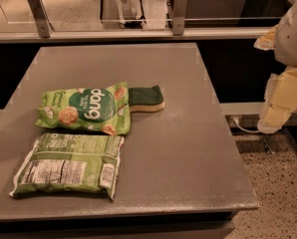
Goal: Pick sponge
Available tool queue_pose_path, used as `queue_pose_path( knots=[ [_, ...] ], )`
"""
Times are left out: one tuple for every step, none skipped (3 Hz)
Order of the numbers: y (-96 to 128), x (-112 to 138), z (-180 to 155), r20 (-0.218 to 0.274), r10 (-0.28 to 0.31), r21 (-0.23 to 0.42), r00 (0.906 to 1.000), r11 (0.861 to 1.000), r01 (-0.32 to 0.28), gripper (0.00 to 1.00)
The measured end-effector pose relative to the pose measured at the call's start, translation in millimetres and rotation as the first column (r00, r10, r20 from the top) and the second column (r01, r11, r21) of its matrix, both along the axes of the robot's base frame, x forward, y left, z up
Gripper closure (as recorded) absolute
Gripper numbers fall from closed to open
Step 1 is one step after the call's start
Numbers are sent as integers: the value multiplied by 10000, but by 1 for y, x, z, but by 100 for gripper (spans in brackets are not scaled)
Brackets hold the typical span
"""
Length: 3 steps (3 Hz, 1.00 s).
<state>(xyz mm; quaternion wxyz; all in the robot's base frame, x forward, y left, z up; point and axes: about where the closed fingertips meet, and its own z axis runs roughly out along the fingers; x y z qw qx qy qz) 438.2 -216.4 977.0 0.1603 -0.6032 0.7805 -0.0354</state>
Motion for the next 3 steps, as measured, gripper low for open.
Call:
queue_pose_path(
  knots=[
    [0,0,0,2,1,1,10000,10000,-1,0],
    [5,9,-1,20,186,222,9998,9996,-187,0],
    [42,39,-17,-149,1000,752,9949,9923,-986,0]
  ],
)
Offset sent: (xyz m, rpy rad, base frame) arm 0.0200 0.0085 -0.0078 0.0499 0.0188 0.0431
